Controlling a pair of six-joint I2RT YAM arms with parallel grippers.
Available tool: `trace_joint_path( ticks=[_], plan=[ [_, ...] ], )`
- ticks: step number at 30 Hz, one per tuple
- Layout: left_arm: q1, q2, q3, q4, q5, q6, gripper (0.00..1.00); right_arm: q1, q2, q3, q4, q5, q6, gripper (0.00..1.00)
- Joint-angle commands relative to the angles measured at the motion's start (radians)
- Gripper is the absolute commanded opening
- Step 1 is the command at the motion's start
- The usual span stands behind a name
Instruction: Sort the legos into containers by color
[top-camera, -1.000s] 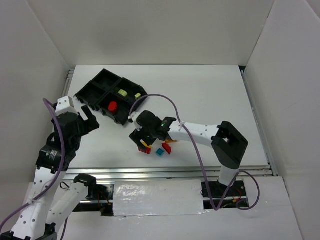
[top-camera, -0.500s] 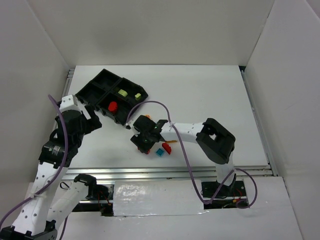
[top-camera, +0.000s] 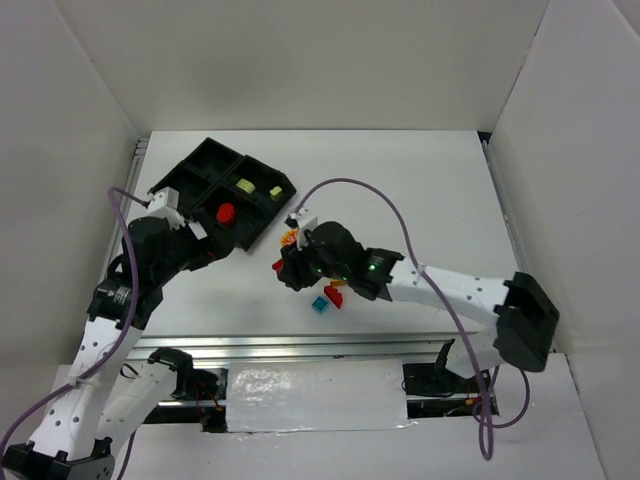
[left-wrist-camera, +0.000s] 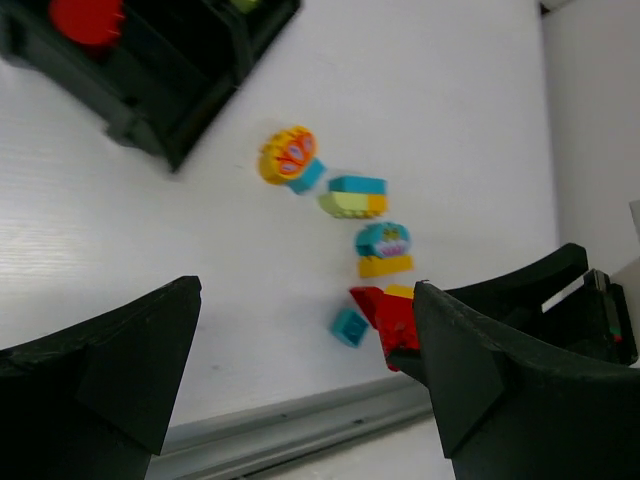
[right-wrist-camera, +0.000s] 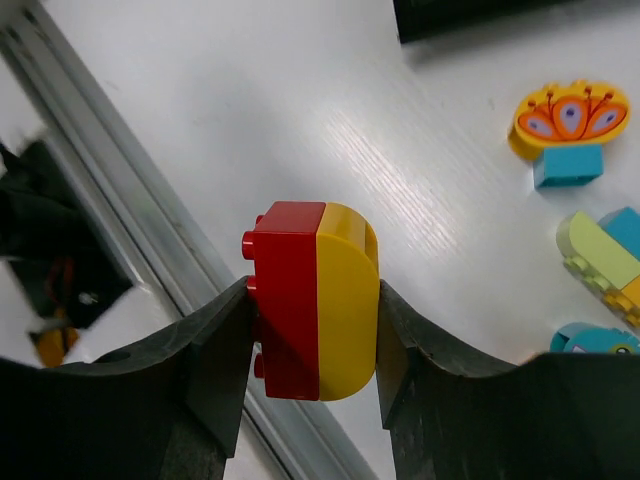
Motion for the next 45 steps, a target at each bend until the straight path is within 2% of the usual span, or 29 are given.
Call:
trace_joint_path(
  ticks=[1, 4, 8, 10, 17, 20, 21, 25, 26, 27, 29, 30, 32, 33, 34, 35, 36, 40, 41, 43, 44, 45],
  plan=[
    [0.002, 0.012, -0.021, 0.173, 0.285, -0.116, 0.99, 0.016, -0.134, -0.098, 0.216, 0.024, 0.131, 0.00],
    [-0.001, 0.033, -0.098, 0.305, 0.432, -0.200, 0.99, 0.030, -0.202, -0.156, 0.282, 0.059, 0.153, 0.00],
    [-0.016, 0.095, -0.166, 0.454, 0.558, -0.277, 0.98, 0.036, -0.205, -0.114, 0.241, 0.046, 0.150, 0.00],
    [-0.034, 0.109, -0.190, 0.513, 0.582, -0.306, 0.96, 0.039, -0.198, -0.098, 0.215, 0.061, 0.145, 0.00],
    [-0.099, 0.147, -0.210, 0.563, 0.580, -0.329, 0.93, 0.042, -0.170, -0.058, 0.183, 0.101, 0.150, 0.00],
    [-0.114, 0.155, -0.230, 0.618, 0.599, -0.342, 0.87, 0.041, -0.153, -0.035, 0.172, 0.096, 0.154, 0.00],
    [-0.117, 0.158, -0.230, 0.618, 0.595, -0.339, 0.77, 0.041, -0.152, -0.034, 0.175, 0.101, 0.156, 0.00],
    [-0.123, 0.173, -0.241, 0.607, 0.592, -0.320, 0.66, 0.042, -0.162, -0.035, 0.186, 0.099, 0.162, 0.00],
    [-0.123, 0.182, -0.244, 0.615, 0.595, -0.319, 0.60, 0.042, -0.162, -0.032, 0.180, 0.098, 0.162, 0.00],
    [-0.125, 0.187, -0.247, 0.627, 0.602, -0.319, 0.47, 0.041, -0.162, -0.028, 0.178, 0.096, 0.162, 0.00],
    [-0.125, 0.198, -0.252, 0.636, 0.612, -0.313, 0.28, 0.042, -0.162, -0.026, 0.180, 0.087, 0.163, 0.00],
    [-0.125, 0.201, -0.246, 0.636, 0.615, -0.308, 0.15, 0.041, -0.162, -0.028, 0.181, 0.083, 0.166, 0.00],
    [-0.126, 0.204, -0.239, 0.635, 0.615, -0.290, 0.01, 0.039, -0.162, -0.029, 0.187, 0.070, 0.173, 0.00],
    [-0.128, 0.202, -0.229, 0.629, 0.609, -0.282, 0.00, 0.038, -0.162, -0.034, 0.190, 0.063, 0.174, 0.03],
    [-0.128, 0.199, -0.226, 0.621, 0.600, -0.267, 0.00, 0.038, -0.168, -0.038, 0.201, 0.035, 0.176, 0.15],
    [-0.128, 0.195, -0.221, 0.618, 0.597, -0.257, 0.00, 0.030, -0.171, -0.043, 0.209, 0.023, 0.179, 0.36],
    [-0.126, 0.192, -0.209, 0.612, 0.591, -0.247, 0.00, 0.024, -0.179, -0.063, 0.216, -0.006, 0.183, 0.97],
    [-0.126, 0.173, -0.166, 0.575, 0.563, -0.144, 0.00, -0.097, -0.243, -0.135, 0.261, -0.239, 0.226, 1.00],
    [-0.126, 0.175, -0.157, 0.575, 0.581, -0.124, 0.00, -0.129, -0.257, -0.153, 0.269, -0.363, 0.229, 1.00],
    [-0.125, 0.176, -0.137, 0.575, 0.608, -0.071, 0.00, -0.236, -0.317, -0.221, 0.311, -0.506, 0.220, 1.00],
    [-0.123, 0.178, -0.134, 0.575, 0.644, -0.058, 0.00, -0.267, -0.338, -0.241, 0.325, -0.637, 0.213, 0.99],
    [-0.122, 0.178, -0.131, 0.583, 0.678, -0.046, 0.00, -0.301, -0.363, -0.277, 0.338, -0.687, 0.205, 0.99]
  ],
)
